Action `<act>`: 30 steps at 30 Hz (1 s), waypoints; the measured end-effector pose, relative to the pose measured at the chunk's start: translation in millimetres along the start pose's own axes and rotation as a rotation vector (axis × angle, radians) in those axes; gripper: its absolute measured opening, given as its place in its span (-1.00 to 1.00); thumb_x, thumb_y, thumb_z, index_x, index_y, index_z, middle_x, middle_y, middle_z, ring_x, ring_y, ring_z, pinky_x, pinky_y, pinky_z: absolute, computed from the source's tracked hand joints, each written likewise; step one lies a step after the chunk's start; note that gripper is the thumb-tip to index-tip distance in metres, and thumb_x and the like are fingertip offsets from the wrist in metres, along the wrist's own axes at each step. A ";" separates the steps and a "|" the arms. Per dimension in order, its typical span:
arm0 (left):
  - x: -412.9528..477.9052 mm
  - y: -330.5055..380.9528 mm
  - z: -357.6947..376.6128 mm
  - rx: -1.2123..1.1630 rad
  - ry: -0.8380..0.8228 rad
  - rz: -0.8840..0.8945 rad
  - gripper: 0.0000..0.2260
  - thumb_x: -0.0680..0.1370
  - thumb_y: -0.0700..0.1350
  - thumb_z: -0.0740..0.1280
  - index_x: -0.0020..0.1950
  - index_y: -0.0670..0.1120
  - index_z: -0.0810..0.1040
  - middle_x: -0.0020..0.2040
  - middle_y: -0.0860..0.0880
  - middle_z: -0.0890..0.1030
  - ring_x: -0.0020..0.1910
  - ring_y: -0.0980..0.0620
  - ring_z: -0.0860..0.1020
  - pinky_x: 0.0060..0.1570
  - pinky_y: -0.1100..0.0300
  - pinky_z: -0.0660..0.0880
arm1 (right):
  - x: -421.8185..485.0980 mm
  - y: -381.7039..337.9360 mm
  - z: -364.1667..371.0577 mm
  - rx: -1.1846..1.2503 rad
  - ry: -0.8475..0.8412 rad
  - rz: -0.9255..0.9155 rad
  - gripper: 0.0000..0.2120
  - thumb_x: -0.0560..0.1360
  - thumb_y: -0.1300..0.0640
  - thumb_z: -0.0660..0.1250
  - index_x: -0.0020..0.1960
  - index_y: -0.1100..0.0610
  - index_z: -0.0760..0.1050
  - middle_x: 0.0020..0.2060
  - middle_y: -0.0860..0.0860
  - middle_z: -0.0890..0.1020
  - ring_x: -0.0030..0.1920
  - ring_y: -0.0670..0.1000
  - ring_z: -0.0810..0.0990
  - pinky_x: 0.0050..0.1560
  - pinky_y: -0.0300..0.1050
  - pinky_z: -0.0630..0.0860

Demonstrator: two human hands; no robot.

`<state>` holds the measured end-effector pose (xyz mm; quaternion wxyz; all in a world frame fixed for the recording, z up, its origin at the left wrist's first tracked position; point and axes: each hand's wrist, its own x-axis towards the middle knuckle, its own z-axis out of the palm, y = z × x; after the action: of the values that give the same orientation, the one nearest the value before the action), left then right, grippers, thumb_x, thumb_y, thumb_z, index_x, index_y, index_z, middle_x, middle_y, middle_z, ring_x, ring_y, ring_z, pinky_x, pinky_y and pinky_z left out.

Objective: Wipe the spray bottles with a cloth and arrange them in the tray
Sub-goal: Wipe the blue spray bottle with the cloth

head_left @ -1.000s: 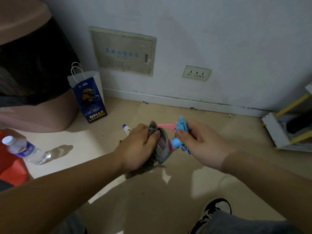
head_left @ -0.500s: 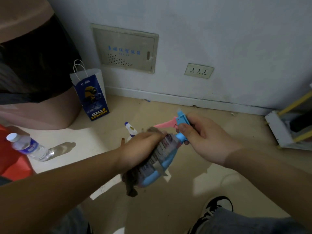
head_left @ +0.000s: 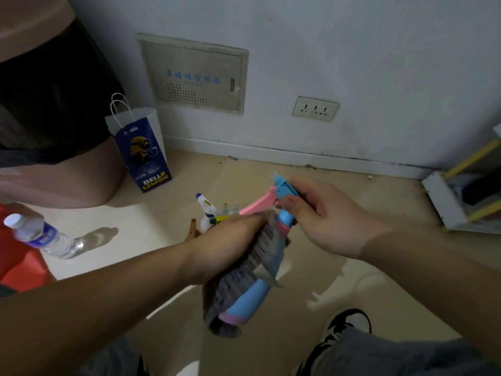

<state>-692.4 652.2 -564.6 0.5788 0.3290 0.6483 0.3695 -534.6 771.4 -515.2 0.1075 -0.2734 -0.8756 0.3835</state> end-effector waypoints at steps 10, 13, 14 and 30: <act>1.6 -3.8 -7.5 -0.175 -0.140 -0.131 -0.46 0.51 0.32 0.34 0.20 -0.11 0.68 0.18 -0.18 0.71 0.25 -0.18 0.64 0.50 -0.21 0.33 | 1.5 -6.2 -6.9 -0.019 -0.078 -0.041 -0.85 0.66 0.07 0.23 -0.09 0.00 0.45 -0.28 -0.09 0.50 -0.29 -0.10 0.45 -0.25 -0.24 0.38; -10.2 12.3 -2.9 -0.249 -0.172 -0.048 -0.50 0.58 0.23 0.29 0.24 -0.17 0.62 0.17 -0.21 0.71 0.15 -0.14 0.68 0.27 -0.05 0.57 | 2.1 -6.7 -7.7 0.033 -0.123 -0.038 -0.85 0.64 -0.01 0.20 -0.05 -0.01 0.48 -0.22 0.00 0.55 -0.21 0.04 0.54 -0.12 0.05 0.51; -11.3 12.8 -3.2 -0.226 -0.130 -0.055 -0.55 0.58 0.21 0.28 0.24 -0.11 0.62 0.15 -0.16 0.73 0.12 -0.07 0.70 0.25 0.00 0.58 | 2.2 -6.4 -7.6 0.032 -0.121 -0.038 -0.84 0.62 -0.03 0.20 -0.04 0.00 0.50 -0.21 0.00 0.56 -0.20 0.05 0.55 -0.10 0.11 0.53; 1.1 23.0 -37.1 -0.465 0.104 -0.117 -0.57 0.60 0.15 0.33 0.12 -0.22 0.67 0.02 -0.35 0.70 -0.09 -0.25 0.72 -0.06 -0.06 0.59 | 8.8 -3.8 -16.4 0.221 0.271 0.150 -0.79 0.65 -0.05 0.25 -0.07 0.04 0.53 -0.36 0.08 0.61 -0.39 0.01 0.53 -0.31 0.11 0.53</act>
<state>-729.5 661.3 -543.4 0.6251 0.1295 0.5928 0.4911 -536.9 784.3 -501.4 0.2250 -0.3735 -0.7829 0.4438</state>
